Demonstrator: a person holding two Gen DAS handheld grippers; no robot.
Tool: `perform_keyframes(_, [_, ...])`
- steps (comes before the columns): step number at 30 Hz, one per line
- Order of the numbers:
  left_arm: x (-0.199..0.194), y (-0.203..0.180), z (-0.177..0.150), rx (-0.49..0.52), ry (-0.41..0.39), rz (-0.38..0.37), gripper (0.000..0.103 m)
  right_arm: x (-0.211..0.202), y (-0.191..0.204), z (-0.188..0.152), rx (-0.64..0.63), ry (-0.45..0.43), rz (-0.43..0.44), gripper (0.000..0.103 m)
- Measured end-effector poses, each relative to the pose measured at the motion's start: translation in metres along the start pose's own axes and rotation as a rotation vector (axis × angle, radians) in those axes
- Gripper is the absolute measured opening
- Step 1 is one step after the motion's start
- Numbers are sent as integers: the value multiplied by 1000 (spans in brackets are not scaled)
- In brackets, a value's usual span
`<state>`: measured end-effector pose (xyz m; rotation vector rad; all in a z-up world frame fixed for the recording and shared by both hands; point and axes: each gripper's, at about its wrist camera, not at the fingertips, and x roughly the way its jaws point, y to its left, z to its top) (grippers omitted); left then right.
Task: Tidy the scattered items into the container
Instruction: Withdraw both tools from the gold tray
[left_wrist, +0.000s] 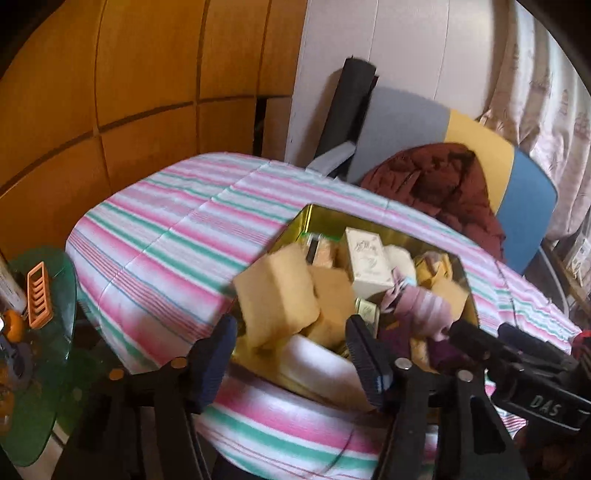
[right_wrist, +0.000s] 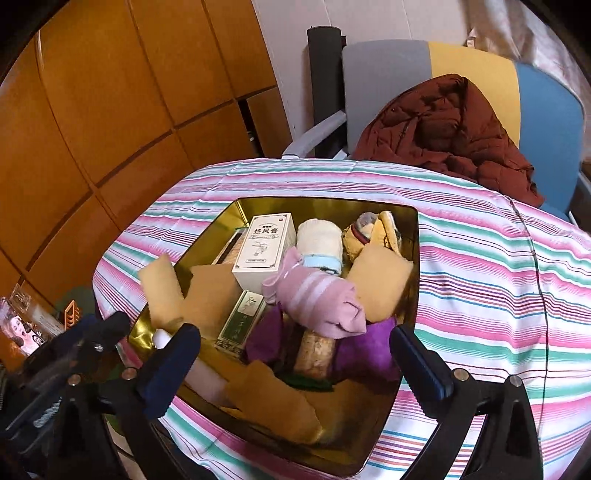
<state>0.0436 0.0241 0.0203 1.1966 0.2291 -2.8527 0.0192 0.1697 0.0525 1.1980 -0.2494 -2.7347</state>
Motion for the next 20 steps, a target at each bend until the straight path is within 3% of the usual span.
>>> perform_keyframes(3, [4, -5, -3, 49, 24, 57, 56, -1, 2, -1, -7, -9, -2, 103])
perform_keyframes(6, [0, -11, -6, 90, -7, 78, 52, -2, 2, -1, -2, -12, 1, 103])
perform_keyframes(14, [-3, -9, -7, 70, -33, 89, 52, 0, -1, -3, 13, -6, 13, 103])
perform_keyframes(20, [2, -9, -7, 61, -7, 92, 52, 1, -1, -5, 12, -1, 19, 103])
